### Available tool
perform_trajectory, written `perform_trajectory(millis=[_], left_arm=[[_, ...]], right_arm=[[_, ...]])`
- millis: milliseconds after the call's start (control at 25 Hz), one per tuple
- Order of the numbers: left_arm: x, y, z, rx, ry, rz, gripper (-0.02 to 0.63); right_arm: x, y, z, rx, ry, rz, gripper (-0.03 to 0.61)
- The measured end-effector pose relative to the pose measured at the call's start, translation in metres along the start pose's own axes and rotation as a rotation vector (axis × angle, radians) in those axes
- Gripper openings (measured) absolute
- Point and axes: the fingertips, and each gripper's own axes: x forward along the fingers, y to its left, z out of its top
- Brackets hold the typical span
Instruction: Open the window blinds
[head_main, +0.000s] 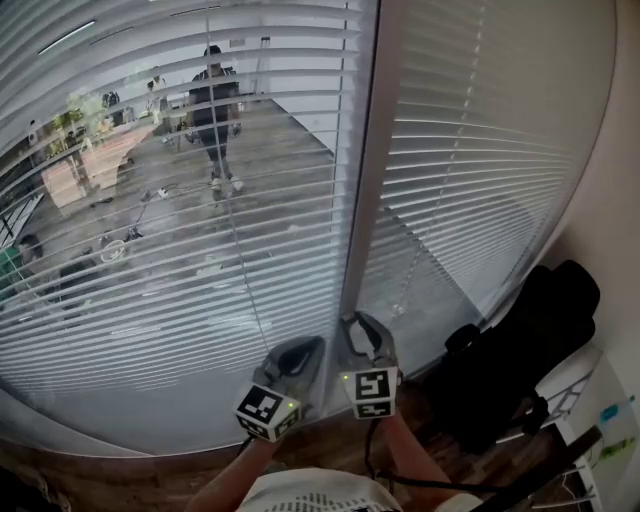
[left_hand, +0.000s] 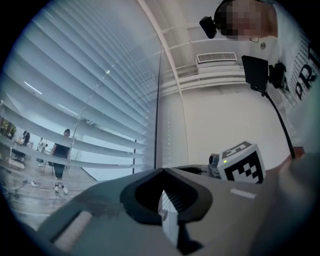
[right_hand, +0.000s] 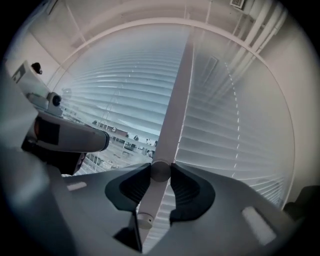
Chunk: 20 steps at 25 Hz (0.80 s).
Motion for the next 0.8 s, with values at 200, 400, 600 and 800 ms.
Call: perform_trajectory(millis=[200,400,600,800], left_arm=[[0.002,0.001,0.001,0.002,0.004,0.003,-0.008],[0.005,0.002,0.0,0.009,0.003,0.001,-0.008],[0.008,0.002,-0.003,0.01,0.005,-0.001,-0.008],[0.011,0.005,-0.01,0.019,0.016,0.005,-0.008]], right_arm=[[0.0,-0.002,-0.002,0.166,-0.016,0.009,0.133],[0.002,-0.004,-0.01,0.234,-0.014,0.009,0.133],[0.002,-0.005,-0.009,0.258,-0.016,0.015,0.133],[0.002,-0.005,-0.012,0.255,-0.018,0.015,0.133]])
